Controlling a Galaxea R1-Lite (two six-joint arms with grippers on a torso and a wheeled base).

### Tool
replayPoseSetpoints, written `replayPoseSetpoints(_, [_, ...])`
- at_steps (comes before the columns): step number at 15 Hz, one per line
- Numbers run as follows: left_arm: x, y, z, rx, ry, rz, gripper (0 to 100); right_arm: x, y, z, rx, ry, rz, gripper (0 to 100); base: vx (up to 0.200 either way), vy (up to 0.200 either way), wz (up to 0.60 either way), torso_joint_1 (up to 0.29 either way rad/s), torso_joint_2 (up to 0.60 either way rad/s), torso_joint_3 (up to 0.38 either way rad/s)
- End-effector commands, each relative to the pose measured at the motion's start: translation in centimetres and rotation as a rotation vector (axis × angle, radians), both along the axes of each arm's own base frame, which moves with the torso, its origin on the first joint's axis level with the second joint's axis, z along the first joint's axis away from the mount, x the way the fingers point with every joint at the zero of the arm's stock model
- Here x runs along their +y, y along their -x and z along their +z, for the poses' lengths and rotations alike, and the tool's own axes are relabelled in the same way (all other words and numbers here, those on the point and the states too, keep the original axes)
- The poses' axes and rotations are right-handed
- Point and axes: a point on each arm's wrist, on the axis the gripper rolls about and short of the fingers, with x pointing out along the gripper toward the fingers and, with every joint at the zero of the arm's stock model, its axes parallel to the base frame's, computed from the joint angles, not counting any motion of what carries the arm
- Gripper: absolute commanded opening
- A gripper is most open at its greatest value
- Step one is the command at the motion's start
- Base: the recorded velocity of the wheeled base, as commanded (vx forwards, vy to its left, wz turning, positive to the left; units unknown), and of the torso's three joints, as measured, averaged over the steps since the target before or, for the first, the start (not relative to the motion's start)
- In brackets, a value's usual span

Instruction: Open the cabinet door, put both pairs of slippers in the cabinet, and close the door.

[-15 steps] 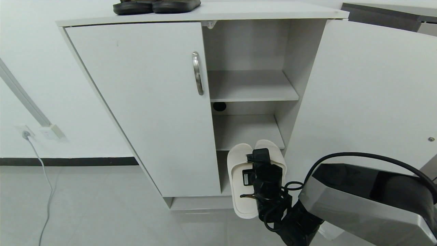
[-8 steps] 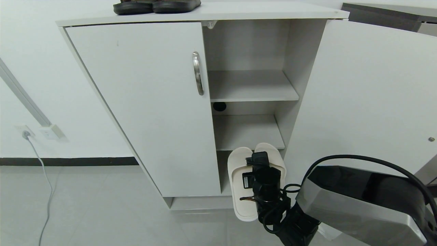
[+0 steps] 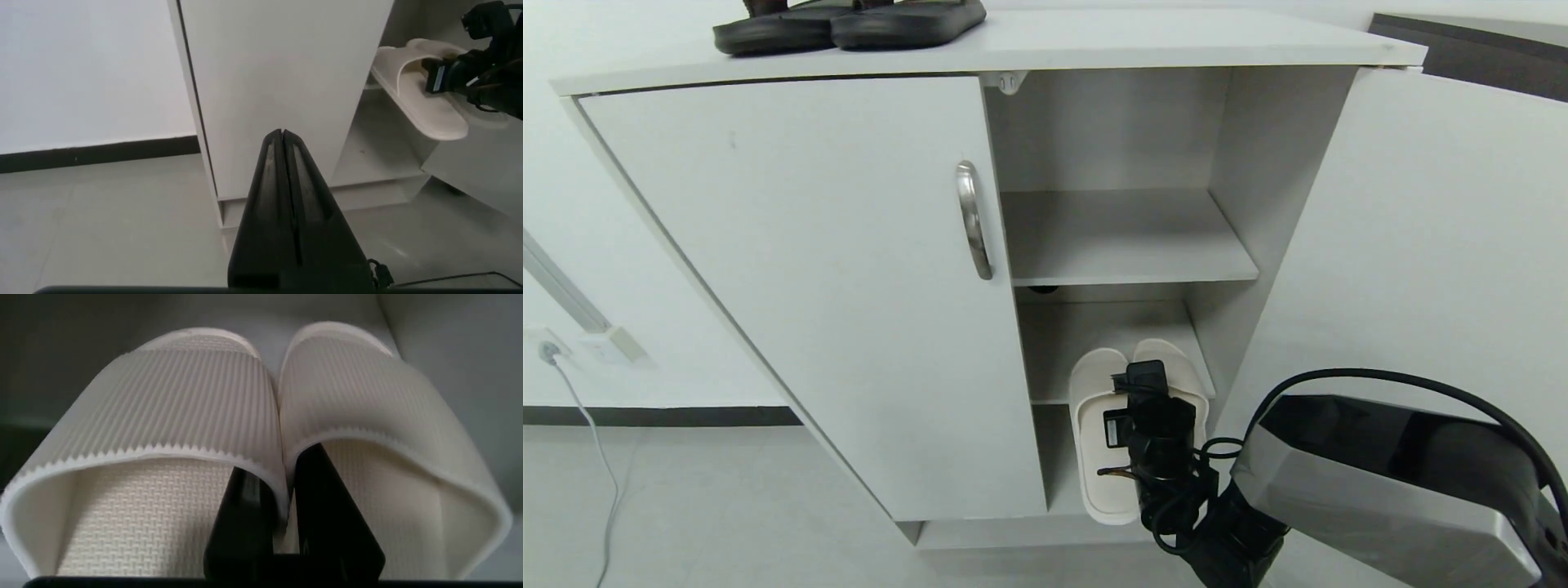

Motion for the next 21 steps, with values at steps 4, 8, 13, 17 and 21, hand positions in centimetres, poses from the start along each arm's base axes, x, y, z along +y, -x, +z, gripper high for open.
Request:
replayPoseSetpoints(4, [0.0, 0.0, 0.0, 0.001, -0.005, -0.002, 0, 0.4, -0.7, -0.2, -0.013, -0.013, 0.011, 0, 0.100, 0.000, 0.00, 0.002, 0.00, 0.004])
replayPoseSetpoints(8, [0.0, 0.0, 0.0, 0.001, -0.005, -0.002, 0, -0.4, -3.4, 0.0, -0.024, -0.019, 0.017, 0, 0.000, 0.000, 0.00, 0.000, 0.00, 0.000])
replayPoseSetpoints(13, [0.0, 0.0, 0.0, 0.000, -0.007, -0.002, 0, 0.1, -6.4, 0.9, -0.006, -0.012, -0.017, 0, 0.000, 0.000, 0.00, 0.000, 0.00, 0.000])
replayPoseSetpoints(17, [0.0, 0.0, 0.0, 0.000, -0.007, -0.002, 0, 0.6, -8.2, 2.7, -0.002, -0.026, -0.033, 0, 0.000, 0.000, 0.00, 0.000, 0.00, 0.000])
replayPoseSetpoints(21, [0.0, 0.0, 0.0, 0.000, -0.007, -0.002, 0, 0.6, -9.5, 2.4, 0.000, -0.024, -0.048, 0, 0.000, 0.000, 0.00, 0.000, 0.00, 0.000])
